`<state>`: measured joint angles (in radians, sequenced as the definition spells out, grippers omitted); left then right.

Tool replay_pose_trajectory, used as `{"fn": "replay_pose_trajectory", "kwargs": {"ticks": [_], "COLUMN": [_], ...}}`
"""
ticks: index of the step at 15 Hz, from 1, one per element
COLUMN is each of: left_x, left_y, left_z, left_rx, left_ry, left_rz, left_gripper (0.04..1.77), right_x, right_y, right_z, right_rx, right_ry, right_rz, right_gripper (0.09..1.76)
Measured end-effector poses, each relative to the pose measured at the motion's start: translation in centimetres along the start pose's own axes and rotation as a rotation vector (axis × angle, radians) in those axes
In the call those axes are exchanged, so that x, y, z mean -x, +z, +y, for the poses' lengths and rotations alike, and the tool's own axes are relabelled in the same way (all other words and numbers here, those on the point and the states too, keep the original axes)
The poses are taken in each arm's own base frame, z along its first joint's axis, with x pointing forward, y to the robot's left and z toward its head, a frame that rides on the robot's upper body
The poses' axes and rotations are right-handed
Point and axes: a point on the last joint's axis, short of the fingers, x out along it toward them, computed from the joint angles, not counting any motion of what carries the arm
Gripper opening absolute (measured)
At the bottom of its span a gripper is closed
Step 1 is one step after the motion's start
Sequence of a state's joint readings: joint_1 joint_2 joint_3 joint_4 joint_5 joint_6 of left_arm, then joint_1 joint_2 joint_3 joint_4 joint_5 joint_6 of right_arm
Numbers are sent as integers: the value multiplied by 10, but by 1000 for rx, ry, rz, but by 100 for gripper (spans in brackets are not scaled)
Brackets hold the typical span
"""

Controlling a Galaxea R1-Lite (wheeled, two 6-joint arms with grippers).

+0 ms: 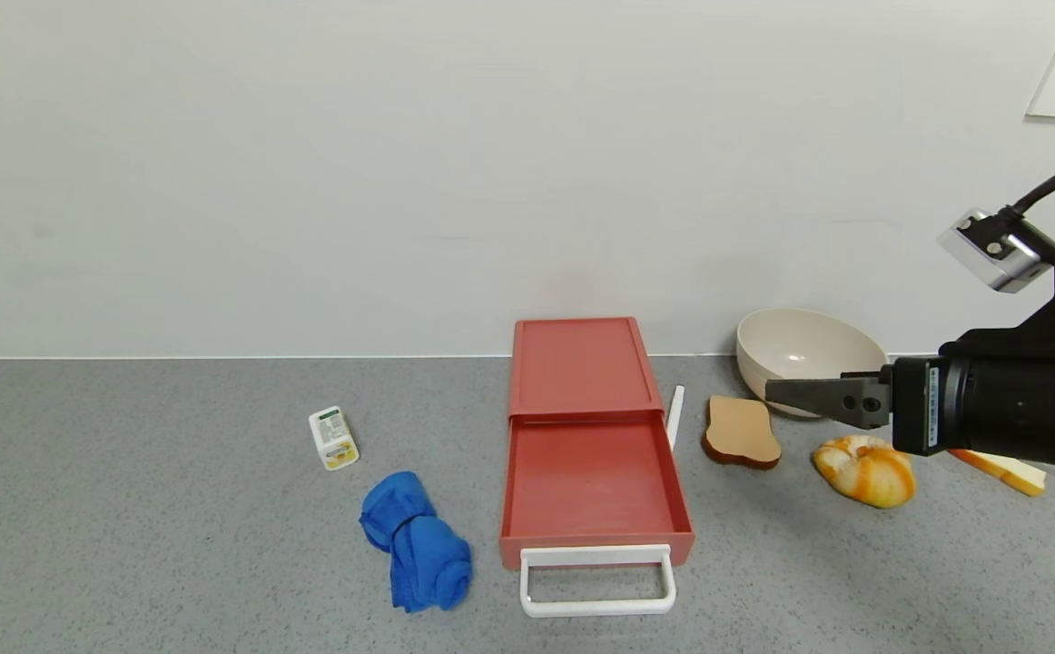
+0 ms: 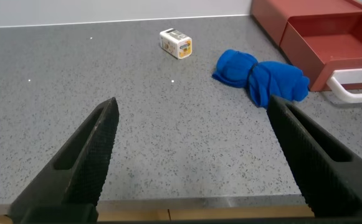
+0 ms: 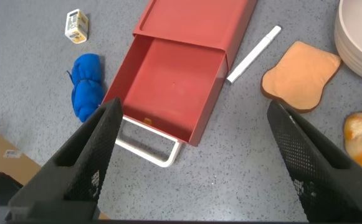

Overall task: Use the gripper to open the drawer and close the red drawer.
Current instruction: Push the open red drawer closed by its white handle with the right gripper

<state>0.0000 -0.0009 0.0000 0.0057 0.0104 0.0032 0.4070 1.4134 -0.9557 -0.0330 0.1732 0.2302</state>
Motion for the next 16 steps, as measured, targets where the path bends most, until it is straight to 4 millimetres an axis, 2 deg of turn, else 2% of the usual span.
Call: {"fn": "replay_pose_trajectory", "kwargs": {"ticks": [6, 10, 13, 16], "left_x": [0, 0, 0, 0], "left_y": [0, 0, 0, 0], "left_z": [0, 0, 0, 0], "left_rx": [0, 1, 1, 1], "left_ry": [0, 1, 1, 1], "left_rz": [0, 0, 0, 0], "left_gripper": [172, 172, 172, 172], "right_x": [1, 3, -1, -14], "right_y": [-1, -10, -15, -24], "right_z": [2, 10, 32, 60], "right_rx": [1, 5, 8, 2], "right_ry": [7, -22, -61, -106], "right_rz": [5, 108, 168, 259], "right_gripper": [171, 171, 171, 171]}}
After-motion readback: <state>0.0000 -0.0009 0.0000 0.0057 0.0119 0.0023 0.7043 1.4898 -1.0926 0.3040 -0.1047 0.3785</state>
